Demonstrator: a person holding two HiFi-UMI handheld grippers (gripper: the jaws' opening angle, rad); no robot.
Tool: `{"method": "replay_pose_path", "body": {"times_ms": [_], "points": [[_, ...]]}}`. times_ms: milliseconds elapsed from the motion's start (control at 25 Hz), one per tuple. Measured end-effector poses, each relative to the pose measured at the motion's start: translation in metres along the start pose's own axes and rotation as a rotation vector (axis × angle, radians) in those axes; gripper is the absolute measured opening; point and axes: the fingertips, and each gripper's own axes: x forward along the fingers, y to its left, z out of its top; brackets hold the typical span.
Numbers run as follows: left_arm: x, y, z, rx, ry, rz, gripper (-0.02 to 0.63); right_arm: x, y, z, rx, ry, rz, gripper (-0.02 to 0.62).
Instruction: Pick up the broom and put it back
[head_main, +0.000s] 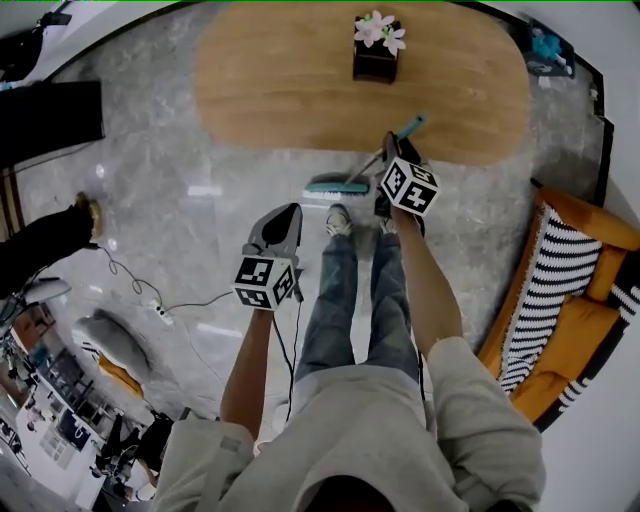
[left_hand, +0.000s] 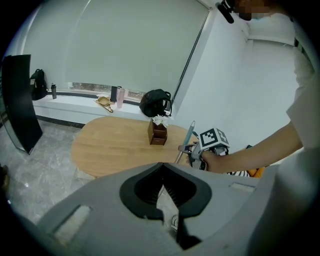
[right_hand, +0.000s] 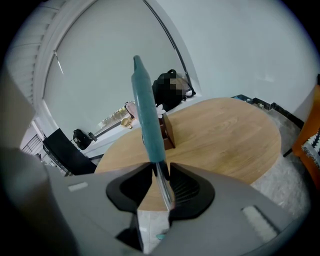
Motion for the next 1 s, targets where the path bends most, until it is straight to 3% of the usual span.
{"method": "replay_pose_path", "body": {"times_ms": [320, 1000], "points": [[0.003, 0.001, -0.003, 0.0, 0.003, -0.007, 0.003, -0.006, 0.002, -0.003, -0.074, 0.007, 0.013, 0.094], [-0.027, -0.037, 0.014, 0.009, -0.076, 0.003, 0.003, -0.086, 0.049, 0.002, -0.229, 0.003, 0.19, 0.091]]}}
